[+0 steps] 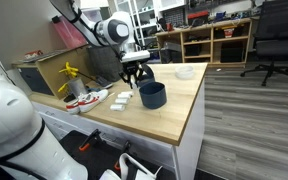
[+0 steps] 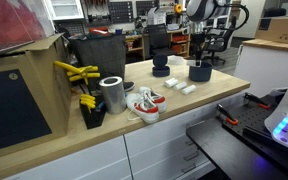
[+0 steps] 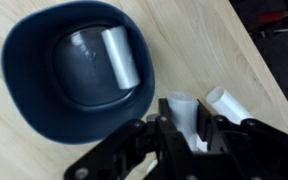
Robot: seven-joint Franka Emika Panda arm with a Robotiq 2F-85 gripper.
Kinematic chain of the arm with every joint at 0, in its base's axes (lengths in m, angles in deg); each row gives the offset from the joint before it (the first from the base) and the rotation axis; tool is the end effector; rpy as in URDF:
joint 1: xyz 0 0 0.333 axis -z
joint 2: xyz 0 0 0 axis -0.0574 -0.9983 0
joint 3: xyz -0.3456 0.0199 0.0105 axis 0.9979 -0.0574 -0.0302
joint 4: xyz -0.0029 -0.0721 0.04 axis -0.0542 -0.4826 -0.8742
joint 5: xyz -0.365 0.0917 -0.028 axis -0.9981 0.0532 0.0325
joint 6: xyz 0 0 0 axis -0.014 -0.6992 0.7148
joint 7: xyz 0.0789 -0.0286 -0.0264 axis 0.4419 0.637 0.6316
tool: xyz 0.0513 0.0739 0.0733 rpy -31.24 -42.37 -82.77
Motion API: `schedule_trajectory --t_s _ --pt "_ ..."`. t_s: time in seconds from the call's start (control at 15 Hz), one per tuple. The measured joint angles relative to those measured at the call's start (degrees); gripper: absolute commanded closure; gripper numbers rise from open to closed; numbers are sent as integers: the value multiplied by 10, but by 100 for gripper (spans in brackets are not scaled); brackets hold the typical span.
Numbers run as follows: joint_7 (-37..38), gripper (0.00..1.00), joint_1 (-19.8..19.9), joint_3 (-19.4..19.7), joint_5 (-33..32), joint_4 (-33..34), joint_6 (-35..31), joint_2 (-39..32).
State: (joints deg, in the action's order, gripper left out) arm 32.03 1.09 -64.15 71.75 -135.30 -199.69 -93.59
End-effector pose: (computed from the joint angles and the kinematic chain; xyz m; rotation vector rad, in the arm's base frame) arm 0.4805 -0.0109 0.3088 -2.7808 -1.3284 0.2136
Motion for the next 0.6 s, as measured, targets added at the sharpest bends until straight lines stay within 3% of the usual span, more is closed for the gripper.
schedule_trajectory --t_s 0.6 --pt "-57 93 -43 -8 -136 -76 -101 -13"
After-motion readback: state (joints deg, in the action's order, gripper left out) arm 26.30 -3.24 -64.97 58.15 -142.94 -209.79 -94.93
